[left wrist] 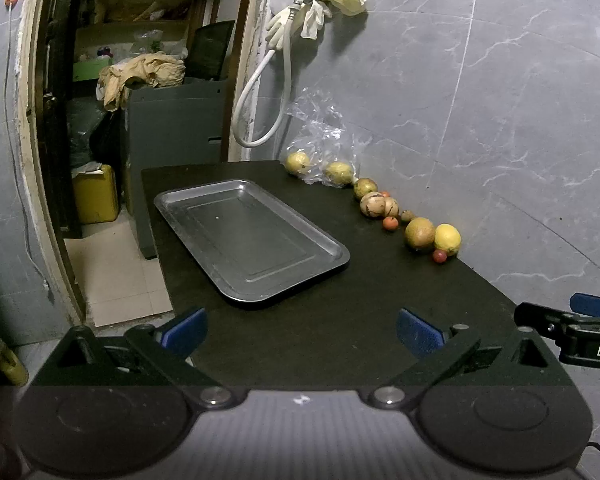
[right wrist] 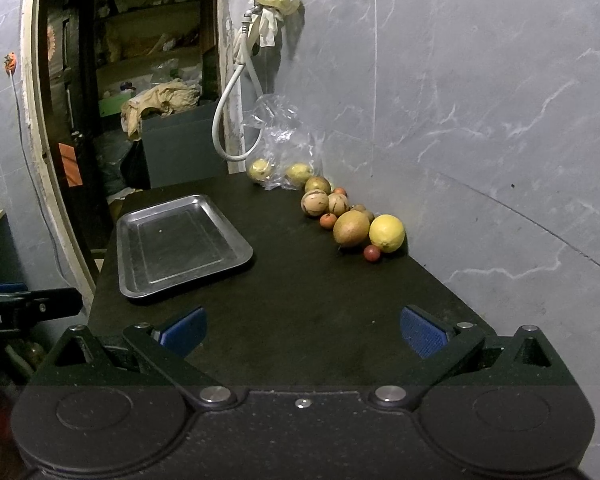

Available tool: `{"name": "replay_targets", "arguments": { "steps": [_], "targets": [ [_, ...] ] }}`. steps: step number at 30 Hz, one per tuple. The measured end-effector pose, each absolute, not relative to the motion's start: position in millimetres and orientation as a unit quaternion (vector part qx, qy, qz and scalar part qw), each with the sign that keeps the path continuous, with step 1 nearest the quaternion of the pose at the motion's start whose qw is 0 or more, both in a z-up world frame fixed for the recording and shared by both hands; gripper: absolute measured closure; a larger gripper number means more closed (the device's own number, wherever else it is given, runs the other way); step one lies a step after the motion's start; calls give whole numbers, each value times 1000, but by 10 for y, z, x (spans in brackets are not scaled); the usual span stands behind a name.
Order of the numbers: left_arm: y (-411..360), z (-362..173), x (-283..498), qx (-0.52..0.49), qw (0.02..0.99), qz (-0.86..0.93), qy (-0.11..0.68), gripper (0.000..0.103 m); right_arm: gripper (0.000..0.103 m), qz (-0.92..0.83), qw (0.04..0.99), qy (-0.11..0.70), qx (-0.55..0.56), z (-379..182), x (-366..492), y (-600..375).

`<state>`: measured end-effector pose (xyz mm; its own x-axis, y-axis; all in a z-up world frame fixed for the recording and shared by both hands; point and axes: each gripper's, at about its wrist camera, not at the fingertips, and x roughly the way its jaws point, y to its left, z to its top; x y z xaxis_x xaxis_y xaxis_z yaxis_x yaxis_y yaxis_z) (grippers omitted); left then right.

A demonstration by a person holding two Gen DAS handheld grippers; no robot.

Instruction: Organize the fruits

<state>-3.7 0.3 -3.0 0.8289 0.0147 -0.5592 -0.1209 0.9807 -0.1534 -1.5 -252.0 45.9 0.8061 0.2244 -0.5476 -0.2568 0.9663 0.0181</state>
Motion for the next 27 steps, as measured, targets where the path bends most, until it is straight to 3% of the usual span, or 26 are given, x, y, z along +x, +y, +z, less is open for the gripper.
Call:
{"name": "replay_targets", "arguments": {
  "steps": [27],
  "targets": [
    [72,-159,51,-107,938,34,327,0,0,127,946,298,-30,413,73,-2498]
  ]
}}
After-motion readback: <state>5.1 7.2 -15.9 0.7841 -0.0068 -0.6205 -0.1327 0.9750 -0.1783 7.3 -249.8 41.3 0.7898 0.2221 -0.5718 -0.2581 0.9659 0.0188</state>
